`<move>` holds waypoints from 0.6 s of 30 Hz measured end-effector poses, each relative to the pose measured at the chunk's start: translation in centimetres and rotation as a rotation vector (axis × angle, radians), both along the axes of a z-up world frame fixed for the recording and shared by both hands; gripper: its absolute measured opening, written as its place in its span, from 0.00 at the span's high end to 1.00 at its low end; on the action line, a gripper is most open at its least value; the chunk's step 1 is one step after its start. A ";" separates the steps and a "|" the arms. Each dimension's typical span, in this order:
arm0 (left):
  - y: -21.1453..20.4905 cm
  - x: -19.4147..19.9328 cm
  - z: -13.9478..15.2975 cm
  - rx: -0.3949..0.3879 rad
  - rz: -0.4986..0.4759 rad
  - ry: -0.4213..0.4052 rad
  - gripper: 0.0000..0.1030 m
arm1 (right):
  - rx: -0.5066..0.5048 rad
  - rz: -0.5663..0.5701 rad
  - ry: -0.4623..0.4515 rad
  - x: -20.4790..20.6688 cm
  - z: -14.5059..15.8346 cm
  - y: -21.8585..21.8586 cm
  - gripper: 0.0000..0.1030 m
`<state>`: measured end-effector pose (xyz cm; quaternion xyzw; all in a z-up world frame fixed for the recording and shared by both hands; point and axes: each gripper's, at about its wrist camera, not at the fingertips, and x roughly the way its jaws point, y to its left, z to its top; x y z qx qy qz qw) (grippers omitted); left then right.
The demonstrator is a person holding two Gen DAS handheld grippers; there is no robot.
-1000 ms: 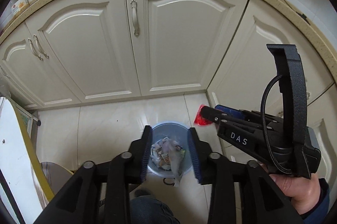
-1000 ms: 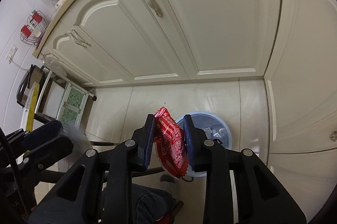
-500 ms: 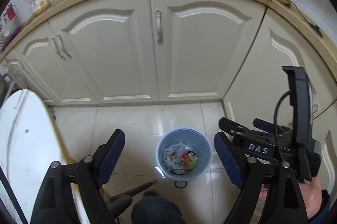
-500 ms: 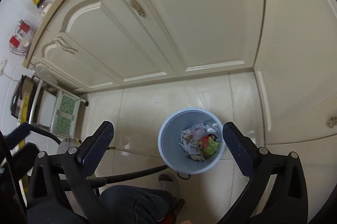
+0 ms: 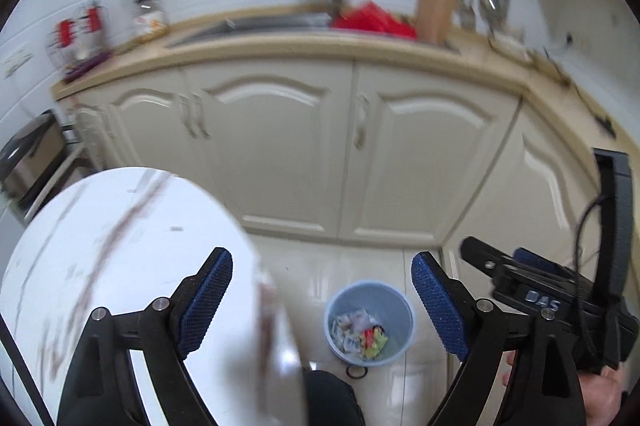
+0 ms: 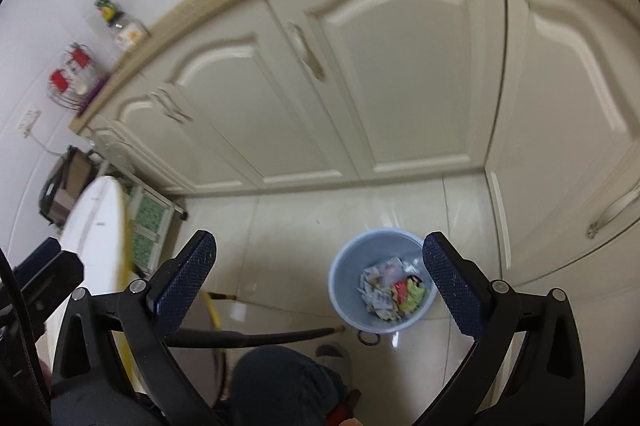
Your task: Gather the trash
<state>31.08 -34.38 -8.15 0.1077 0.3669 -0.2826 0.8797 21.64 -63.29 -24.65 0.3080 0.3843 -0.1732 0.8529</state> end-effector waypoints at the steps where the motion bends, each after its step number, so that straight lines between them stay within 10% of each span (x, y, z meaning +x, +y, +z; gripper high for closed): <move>1: 1.5 -0.7 0.8 -0.018 0.020 -0.016 0.09 | -0.015 0.011 -0.022 -0.1 1.4 0.9 0.00; 10: 16.1 -10.0 7.4 -0.166 0.234 -0.240 0.01 | -0.159 0.189 -0.252 -0.8 13.5 12.3 0.00; 18: 26.0 -20.0 9.9 -0.147 0.400 -0.373 0.01 | -0.277 0.338 -0.416 -2.4 20.7 24.2 0.00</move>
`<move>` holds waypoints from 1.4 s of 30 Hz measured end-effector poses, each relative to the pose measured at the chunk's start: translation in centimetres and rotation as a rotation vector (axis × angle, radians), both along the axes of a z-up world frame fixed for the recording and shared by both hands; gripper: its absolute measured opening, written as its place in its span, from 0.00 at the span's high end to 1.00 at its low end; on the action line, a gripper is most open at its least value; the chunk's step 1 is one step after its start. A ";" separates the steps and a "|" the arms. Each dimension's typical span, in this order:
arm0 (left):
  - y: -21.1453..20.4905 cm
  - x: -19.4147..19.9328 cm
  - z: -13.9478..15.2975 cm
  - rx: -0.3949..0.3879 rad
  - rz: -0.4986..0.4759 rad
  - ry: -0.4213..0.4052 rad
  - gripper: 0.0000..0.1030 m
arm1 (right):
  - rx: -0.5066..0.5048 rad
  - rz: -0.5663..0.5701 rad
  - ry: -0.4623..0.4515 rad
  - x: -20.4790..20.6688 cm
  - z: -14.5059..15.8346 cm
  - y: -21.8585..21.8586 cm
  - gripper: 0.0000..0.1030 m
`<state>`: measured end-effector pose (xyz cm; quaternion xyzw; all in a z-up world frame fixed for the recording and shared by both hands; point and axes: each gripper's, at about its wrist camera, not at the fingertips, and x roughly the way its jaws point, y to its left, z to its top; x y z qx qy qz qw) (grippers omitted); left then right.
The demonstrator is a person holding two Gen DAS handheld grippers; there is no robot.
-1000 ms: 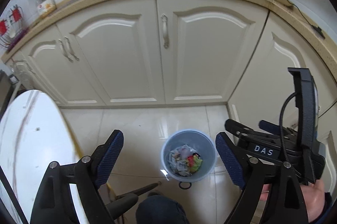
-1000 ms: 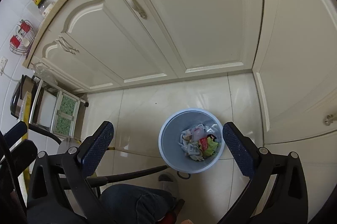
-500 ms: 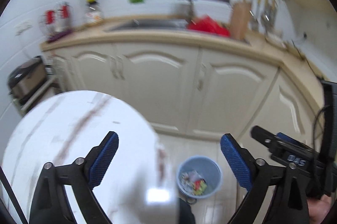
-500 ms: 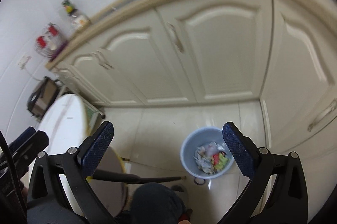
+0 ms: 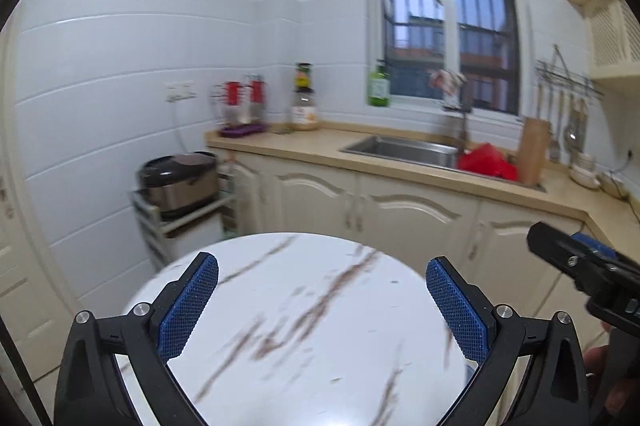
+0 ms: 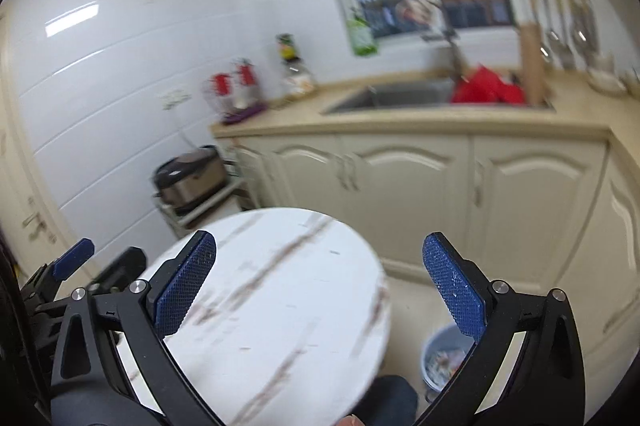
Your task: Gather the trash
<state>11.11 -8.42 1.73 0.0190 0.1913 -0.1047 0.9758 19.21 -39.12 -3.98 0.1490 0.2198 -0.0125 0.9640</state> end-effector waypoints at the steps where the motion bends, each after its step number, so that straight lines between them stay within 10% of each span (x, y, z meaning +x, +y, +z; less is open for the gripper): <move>1: 0.8 -0.8 0.1 -0.003 0.017 -0.002 0.01 | -0.013 0.021 -0.018 -0.3 0.6 1.4 0.00; 15: 5.7 -13.5 2.7 0.020 0.224 -0.088 0.01 | -0.171 0.144 -0.149 -4.1 4.2 14.0 0.00; 42: 5.7 -21.2 1.5 -0.043 0.261 -0.135 0.01 | -0.209 0.133 -0.178 -7.4 5.1 15.8 0.00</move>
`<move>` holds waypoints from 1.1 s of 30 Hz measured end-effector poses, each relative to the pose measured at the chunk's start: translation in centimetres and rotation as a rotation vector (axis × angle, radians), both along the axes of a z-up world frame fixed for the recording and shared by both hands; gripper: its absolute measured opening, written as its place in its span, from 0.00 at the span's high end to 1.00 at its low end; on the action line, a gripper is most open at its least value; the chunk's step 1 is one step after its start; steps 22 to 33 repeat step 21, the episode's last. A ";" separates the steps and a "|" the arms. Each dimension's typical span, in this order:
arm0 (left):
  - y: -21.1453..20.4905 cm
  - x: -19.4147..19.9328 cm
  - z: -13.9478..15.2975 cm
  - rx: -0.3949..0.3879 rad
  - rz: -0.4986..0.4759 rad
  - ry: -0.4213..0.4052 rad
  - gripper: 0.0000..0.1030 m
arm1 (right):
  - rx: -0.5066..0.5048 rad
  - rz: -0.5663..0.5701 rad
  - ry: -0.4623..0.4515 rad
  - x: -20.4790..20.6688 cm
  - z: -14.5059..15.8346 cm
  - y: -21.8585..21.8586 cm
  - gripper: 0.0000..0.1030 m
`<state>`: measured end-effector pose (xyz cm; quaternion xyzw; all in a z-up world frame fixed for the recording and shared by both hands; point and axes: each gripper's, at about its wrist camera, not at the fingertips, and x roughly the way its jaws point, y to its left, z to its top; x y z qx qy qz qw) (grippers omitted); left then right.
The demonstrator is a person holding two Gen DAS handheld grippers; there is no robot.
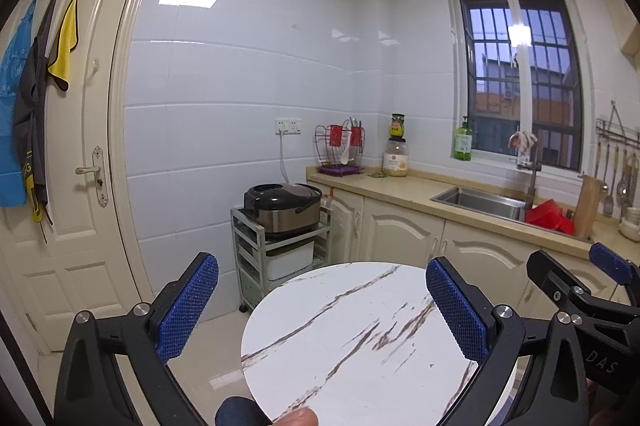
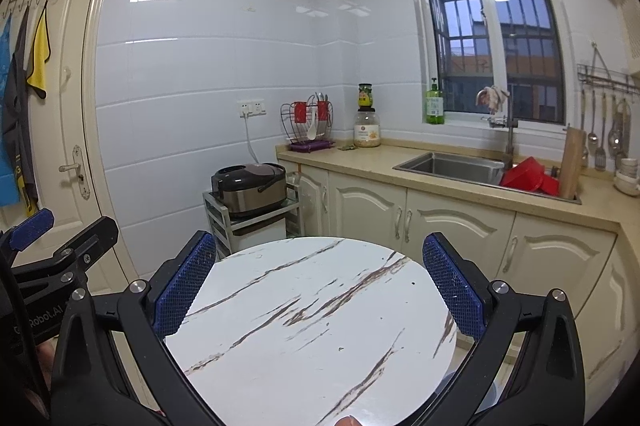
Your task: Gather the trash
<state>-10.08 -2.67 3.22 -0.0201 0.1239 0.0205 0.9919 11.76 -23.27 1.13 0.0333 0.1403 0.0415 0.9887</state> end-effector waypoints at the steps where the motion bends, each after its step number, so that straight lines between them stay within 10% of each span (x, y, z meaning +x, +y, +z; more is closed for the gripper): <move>1: 0.0 0.0 0.1 0.000 0.002 -0.001 0.01 | 0.001 0.001 0.000 0.0 0.0 0.0 0.00; 33: 1.0 0.9 -0.5 -0.022 -0.005 -0.005 0.01 | -0.001 -0.003 -0.006 -0.3 0.3 0.0 0.00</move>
